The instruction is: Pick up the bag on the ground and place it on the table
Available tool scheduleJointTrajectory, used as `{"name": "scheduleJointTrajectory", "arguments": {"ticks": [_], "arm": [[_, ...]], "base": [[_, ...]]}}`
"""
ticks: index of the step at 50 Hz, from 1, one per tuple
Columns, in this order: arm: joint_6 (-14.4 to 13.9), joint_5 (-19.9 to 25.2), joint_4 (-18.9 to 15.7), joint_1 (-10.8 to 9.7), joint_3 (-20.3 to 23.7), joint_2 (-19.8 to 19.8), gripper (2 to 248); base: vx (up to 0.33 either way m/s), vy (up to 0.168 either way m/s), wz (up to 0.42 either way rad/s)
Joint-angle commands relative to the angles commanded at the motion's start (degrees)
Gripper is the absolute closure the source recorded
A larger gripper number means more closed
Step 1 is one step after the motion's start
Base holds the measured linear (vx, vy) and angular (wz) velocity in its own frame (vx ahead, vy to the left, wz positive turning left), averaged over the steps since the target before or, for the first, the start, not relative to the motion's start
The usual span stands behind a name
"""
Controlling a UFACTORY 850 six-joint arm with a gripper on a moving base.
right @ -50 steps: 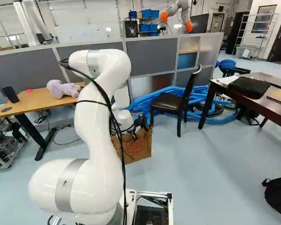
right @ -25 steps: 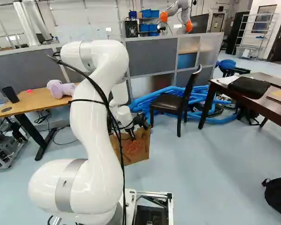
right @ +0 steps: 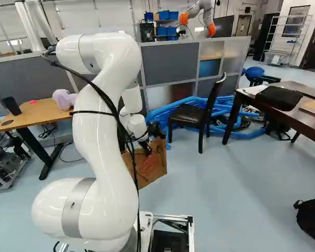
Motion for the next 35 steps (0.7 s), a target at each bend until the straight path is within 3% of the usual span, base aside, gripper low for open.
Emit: {"name": "scheduleJointTrajectory", "arguments": {"ticks": [35], "arm": [[-20.90, -0.87, 0.00, 0.00, 4.68, 8.48, 229]], "base": [[0.000, 0.000, 0.000]]}}
